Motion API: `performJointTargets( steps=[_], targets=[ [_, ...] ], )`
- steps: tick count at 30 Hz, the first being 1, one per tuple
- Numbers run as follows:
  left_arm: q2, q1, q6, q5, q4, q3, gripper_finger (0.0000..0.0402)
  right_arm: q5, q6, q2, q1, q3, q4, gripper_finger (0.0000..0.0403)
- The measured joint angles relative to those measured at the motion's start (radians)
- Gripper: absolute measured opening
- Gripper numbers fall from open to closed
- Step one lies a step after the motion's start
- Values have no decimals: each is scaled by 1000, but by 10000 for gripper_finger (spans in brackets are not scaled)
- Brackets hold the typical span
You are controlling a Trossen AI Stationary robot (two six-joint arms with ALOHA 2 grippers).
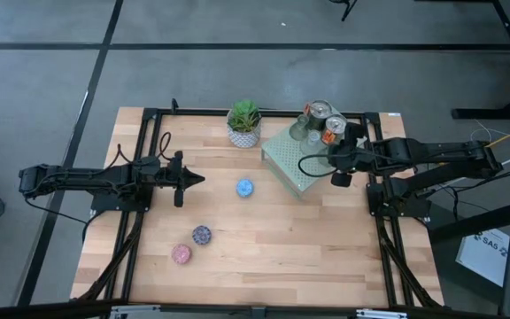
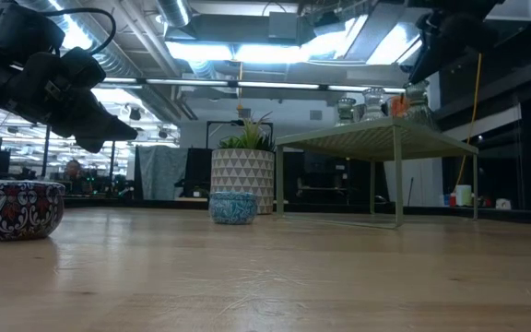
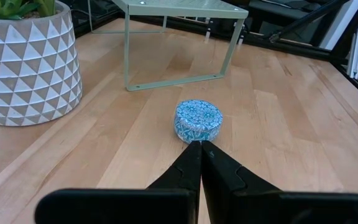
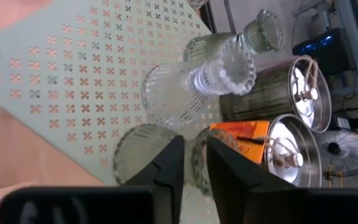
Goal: Pick & Place candle stick holders
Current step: Adjust the green candle holder on the shelf, then put the blue scented candle on the shelf
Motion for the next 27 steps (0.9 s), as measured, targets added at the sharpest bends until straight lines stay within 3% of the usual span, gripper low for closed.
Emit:
performJointTargets(
  steps=[6, 11, 16, 19, 22, 27],
  targets=[
    [0, 0, 0, 0, 0, 0, 6, 0, -26, 0, 0, 0, 58, 126],
    [0, 0, 0, 0, 0, 0, 6, -8, 48, 0, 3, 48, 96, 171],
    [0, 0, 0, 0, 0, 0, 6, -136, 101, 0, 25, 170, 121, 188],
    [0, 0, 0, 0, 0, 0, 6, -262, 163, -2, 39, 221, 151, 189],
    [0, 0, 0, 0, 0, 0, 6, -493, 180, -2, 50, 229, 247, 187],
    [0, 0, 0, 0, 0, 0, 6, -845, 66, 17, 74, 230, 413, 187]
  ],
)
